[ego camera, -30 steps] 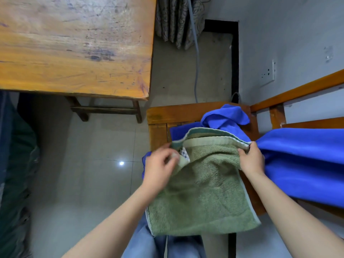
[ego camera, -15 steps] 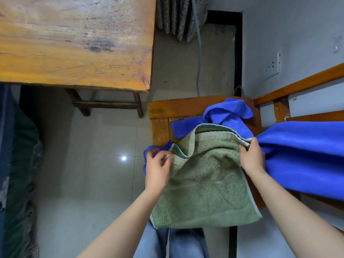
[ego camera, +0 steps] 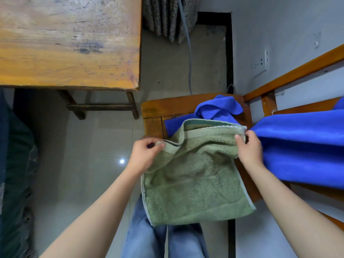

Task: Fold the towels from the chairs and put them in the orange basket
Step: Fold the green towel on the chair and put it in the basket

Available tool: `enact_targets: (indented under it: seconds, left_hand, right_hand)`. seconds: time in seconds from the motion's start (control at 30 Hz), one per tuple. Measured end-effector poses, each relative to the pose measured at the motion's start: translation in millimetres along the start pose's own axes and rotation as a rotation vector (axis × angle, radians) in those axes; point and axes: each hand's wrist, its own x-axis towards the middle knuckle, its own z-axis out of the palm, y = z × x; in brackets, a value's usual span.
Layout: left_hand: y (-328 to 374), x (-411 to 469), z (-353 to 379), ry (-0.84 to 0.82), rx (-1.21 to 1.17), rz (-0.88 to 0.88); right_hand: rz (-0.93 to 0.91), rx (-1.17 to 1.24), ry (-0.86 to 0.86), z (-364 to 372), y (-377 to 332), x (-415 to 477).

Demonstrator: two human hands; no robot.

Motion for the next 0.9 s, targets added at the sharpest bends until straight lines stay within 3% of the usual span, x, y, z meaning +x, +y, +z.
enact_targets:
  seconds: [0.13, 0.23, 0.53, 0.63, 0.73, 0.83, 0.9]
  left_hand:
    - [10, -12, -46, 0.198, -0.212, 0.028]
    - [22, -26, -71, 0.219, -0.261, 0.063]
    - [55, -12, -80, 0.247, -0.172, 0.178]
    - [60, -6, -84, 0.228, -0.009, 0.205]
    - [58, -4, -93, 0.133, 0.385, 0.357]
    - [52, -5, -100, 0.048, 0.701, 0.464]
    - [50, -6, -102, 0.012, 0.797, 0.492]
  right_hand:
    - [-0.064, 0.205, 0.134, -25, -12, -8]
    - [-0.083, 0.306, 0.173, -45, -25, -15]
    - [-0.148, 0.191, 0.123, -71, -58, 3]
    - [-0.154, 0.273, 0.031, -75, -60, 8]
    - [-0.133, 0.25, -0.215, -81, -62, 14]
    - [-0.146, 0.079, -0.515, -93, -71, 21]
    - [-0.179, -0.117, -0.555, -95, -80, 24]
